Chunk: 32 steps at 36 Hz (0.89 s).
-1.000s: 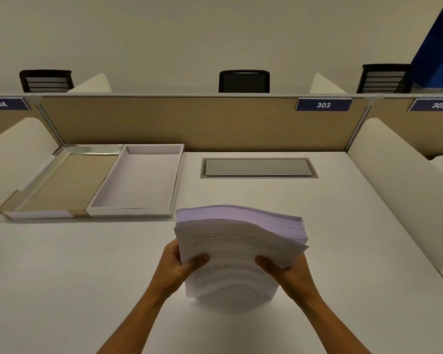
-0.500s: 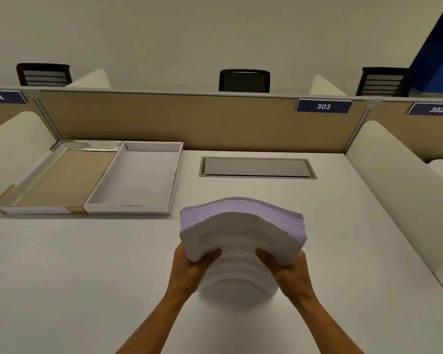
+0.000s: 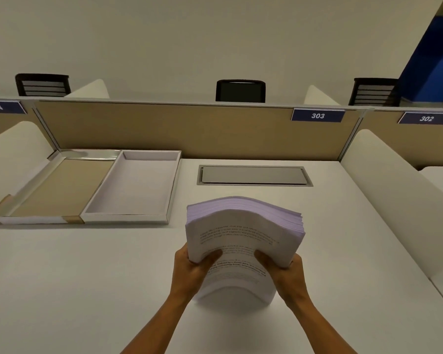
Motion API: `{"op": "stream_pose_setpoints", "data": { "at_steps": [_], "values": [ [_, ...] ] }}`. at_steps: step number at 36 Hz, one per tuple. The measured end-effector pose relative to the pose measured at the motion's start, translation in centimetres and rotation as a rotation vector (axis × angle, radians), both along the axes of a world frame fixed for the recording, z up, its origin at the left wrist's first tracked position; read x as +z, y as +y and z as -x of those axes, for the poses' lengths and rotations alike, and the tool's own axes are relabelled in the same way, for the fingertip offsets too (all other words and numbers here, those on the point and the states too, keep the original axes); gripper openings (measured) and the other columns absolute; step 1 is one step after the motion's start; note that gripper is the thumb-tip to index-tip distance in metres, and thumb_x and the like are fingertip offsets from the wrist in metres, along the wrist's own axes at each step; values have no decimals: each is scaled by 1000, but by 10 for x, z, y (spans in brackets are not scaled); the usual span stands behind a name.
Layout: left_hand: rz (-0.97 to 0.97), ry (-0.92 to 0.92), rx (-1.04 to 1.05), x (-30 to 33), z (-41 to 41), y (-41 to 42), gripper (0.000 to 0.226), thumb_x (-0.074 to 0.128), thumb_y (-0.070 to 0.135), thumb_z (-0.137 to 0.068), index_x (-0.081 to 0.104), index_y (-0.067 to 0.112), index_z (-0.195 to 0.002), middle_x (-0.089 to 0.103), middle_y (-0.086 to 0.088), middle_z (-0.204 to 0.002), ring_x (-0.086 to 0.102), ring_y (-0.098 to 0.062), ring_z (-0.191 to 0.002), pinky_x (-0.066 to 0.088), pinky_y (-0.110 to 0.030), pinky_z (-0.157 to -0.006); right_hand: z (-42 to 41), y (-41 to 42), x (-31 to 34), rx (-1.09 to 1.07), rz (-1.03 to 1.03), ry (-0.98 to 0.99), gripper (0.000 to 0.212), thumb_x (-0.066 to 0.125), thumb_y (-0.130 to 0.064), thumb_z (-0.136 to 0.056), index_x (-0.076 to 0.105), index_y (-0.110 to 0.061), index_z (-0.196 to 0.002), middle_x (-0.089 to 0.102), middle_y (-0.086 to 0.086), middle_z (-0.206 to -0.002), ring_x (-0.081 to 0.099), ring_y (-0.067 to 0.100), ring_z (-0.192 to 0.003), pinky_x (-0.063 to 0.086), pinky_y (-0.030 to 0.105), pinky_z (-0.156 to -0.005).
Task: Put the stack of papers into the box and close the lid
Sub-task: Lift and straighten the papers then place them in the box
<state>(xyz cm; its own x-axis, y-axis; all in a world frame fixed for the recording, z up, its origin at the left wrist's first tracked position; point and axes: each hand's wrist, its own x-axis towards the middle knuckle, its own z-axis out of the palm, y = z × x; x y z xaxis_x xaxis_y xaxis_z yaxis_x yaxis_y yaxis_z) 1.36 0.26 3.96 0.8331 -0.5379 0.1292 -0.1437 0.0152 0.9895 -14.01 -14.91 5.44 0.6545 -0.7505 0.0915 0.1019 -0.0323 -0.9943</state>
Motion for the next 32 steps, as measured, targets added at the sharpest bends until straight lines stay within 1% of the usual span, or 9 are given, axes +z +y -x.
{"op": "stream_pose_setpoints", "data": {
  "at_steps": [4, 8, 15, 19, 24, 26, 28, 30, 32],
  "values": [
    [34, 0, 46, -1, 0, -1, 36, 80, 23, -73, 66, 31, -105, 74, 27, -95, 71, -3, -93, 58, -13, -59, -2, 1, 1, -24, -1, -9, 36, 78, -24, -75, 76, -51, -97, 79, -11, -96, 76, 18, -91, 63, 26, -62],
    [26, 25, 50, -10, 2, 0, 40, 83, 25, -73, 64, 32, -108, 73, 29, -97, 70, -1, -97, 59, -13, -61, -1, 5, -10, -22, -3, 6, 35, 81, -23, -76, 76, -49, -98, 79, -8, -98, 75, 22, -94, 64, 29, -65],
    [-1, 82, 41, -26, 2, 1, 43, 79, 29, -70, 63, 35, -110, 73, 28, -99, 70, -3, -97, 59, -14, -62, -2, 4, -18, 6, -26, 56, 45, 84, -24, -76, 71, -57, -103, 77, -16, -103, 74, 14, -99, 64, 27, -66],
    [-13, 76, 28, -32, 3, 3, 45, 80, 31, -70, 63, 35, -111, 73, 26, -102, 71, -5, -97, 60, -17, -66, 0, 4, -33, -12, -38, 113, 40, 80, -25, -71, 72, -46, -104, 77, -12, -103, 74, 21, -98, 65, 34, -72],
    [-51, 33, 13, -24, -6, 2, 43, 84, 36, -71, 65, 36, -109, 73, 28, -102, 71, -4, -94, 61, -17, -68, -5, 0, -32, -34, -23, 156, 31, 80, -32, -69, 72, -40, -98, 79, -13, -91, 76, 19, -87, 64, 28, -65],
    [-91, 26, 5, -17, -13, 2, 41, 85, 37, -69, 66, 38, -105, 72, 32, -97, 71, 1, -90, 60, -14, -65, -9, -3, -26, -22, -13, 179, 22, 81, -37, -68, 74, -36, -90, 80, -12, -88, 76, 18, -83, 63, 26, -60],
    [-125, 29, 6, -10, -20, 3, 39, 86, 43, -67, 65, 40, -100, 70, 37, -92, 70, 6, -87, 58, -11, -60, -16, -5, -20, -18, -10, 202, 26, 82, -44, -66, 76, -30, -88, 80, -11, -87, 76, 16, -79, 63, 25, -58],
    [-152, 45, 1, -1, -30, 5, 42, 85, 50, -63, 65, 39, -98, 70, 38, -90, 70, 7, -85, 56, -10, -55, -26, -7, -13, 3, -26, 233, 34, 84, -46, -68, 78, -25, -94, 81, -7, -88, 78, 18, -79, 65, 32, -61],
    [-185, 87, -24, 10, -44, 7, 45, 87, 51, -61, 66, 36, -98, 74, 29, -87, 74, 0, -79, 57, -14, -54, -41, -6, -7, 45, -53, 272, 34, 85, -42, -72, 77, -22, -98, 81, -2, -90, 79, 22, -78, 66, 41, -63]
  ]
}}
